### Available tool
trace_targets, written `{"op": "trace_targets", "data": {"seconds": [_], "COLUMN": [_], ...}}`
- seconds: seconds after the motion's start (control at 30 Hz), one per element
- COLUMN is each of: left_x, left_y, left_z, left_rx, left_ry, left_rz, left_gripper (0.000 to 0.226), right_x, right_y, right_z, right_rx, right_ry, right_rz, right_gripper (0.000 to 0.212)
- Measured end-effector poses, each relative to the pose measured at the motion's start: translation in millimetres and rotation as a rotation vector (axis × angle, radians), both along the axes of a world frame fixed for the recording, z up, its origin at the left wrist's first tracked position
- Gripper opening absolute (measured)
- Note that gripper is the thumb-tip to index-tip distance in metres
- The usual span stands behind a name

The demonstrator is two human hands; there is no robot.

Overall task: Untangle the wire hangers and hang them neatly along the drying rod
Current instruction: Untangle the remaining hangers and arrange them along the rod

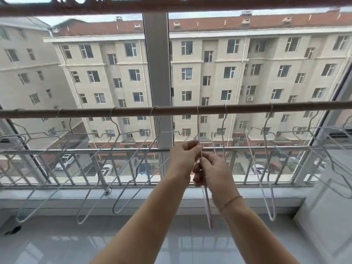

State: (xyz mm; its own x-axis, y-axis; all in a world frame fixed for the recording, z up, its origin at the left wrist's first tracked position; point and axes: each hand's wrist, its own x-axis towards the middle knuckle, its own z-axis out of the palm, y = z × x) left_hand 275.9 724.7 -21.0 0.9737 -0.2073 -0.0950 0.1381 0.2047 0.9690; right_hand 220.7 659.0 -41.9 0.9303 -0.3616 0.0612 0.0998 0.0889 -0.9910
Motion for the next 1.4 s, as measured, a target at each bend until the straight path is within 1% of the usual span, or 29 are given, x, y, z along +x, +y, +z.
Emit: {"op": "trace_targets", "data": {"seconds": [0.1, 0.17, 0.27, 0.33, 0.4, 0.43, 0.47, 0.53, 0.6, 0.7, 0.77, 0.83, 0.9, 0.97, 1.03, 1.17, 1.23, 1.3, 1.4], "left_x": [-8, -15, -25, -26, -22, -19, -15, -6, 1, 8, 11, 14, 17, 19, 25, 46, 56, 65, 74], "left_y": [8, 20, 45, 61, 74, 80, 85, 92, 97, 101, 104, 106, 107, 109, 112, 115, 114, 112, 109], "left_z": [-3, -3, 2, 6, 5, 4, 1, -4, -8, -11, -7, -3, -2, -3, -4, 1, 5, 6, 1], "left_rx": [0.043, 0.088, 0.161, 0.291, 0.493, 0.583, 0.634, 0.613, 0.538, 0.429, 0.383, 0.355, 0.313, 0.254, 0.225, 0.176, 0.16, 0.141, 0.13], "left_ry": [-0.075, -0.213, -0.466, -0.568, -0.605, -0.595, -0.553, -0.41, -0.3, -0.206, -0.142, -0.084, -0.055, -0.04, -0.038, -0.041, -0.027, -0.013, 0.002], "left_rz": [0.038, 0.092, 0.221, 0.354, 0.477, 0.496, 0.476, 0.375, 0.296, 0.201, 0.119, 0.016, -0.061, -0.105, -0.13, -0.122, -0.102, -0.081, -0.071], "left_gripper": [0.014, 0.016, 0.023, 0.025, 0.031, 0.035, 0.038, 0.039, 0.029, 0.017, 0.014, 0.016, 0.016, 0.009, 0.006, 0.013, 0.007, 0.01, 0.006], "right_x": [-3, -5, -14, -23, -33, -38, -43, -52, -53, -37, -22, -12, -6, -1, 4, 22, 35, 46, 54], "right_y": [-2, -4, -11, -12, -7, -2, 4, 19, 35, 58, 73, 86, 96, 104, 110, 115, 114, 112, 109], "right_z": [-2, -4, -6, -4, -1, 1, 3, 7, 6, -4, -13, -22, -28, -31, -32, -21, -14, -11, -12], "right_rx": [0.013, -0.019, -0.262, -0.334, -0.396, -0.435, -0.464, -0.484, -0.481, -0.481, -0.487, -0.491, -0.477, -0.412, -0.395, -0.376, -0.342, -0.311, -0.31], "right_ry": [0.022, 0.03, 0.054, 0.016, -0.043, -0.079, -0.134, -0.258, -0.291, -0.146, 0.001, 0.089, 0.107, 0.084, 0.044, 0.011, 0.032, 0.062, 0.099], "right_rz": [0.001, -0.005, -0.031, -0.051, -0.084, -0.11, -0.134, -0.142, -0.074, 0.087, 0.108, 0.087, 0.034, -0.023, -0.068, -0.115, -0.104, -0.076, -0.069], "right_gripper": [0.021, 0.021, 0.035, 0.036, 0.043, 0.047, 0.048, 0.045, 0.042, 0.034, 0.034, 0.03, 0.017, 0.006, 0.007, 0.012, 0.013, 0.013, 0.015]}}
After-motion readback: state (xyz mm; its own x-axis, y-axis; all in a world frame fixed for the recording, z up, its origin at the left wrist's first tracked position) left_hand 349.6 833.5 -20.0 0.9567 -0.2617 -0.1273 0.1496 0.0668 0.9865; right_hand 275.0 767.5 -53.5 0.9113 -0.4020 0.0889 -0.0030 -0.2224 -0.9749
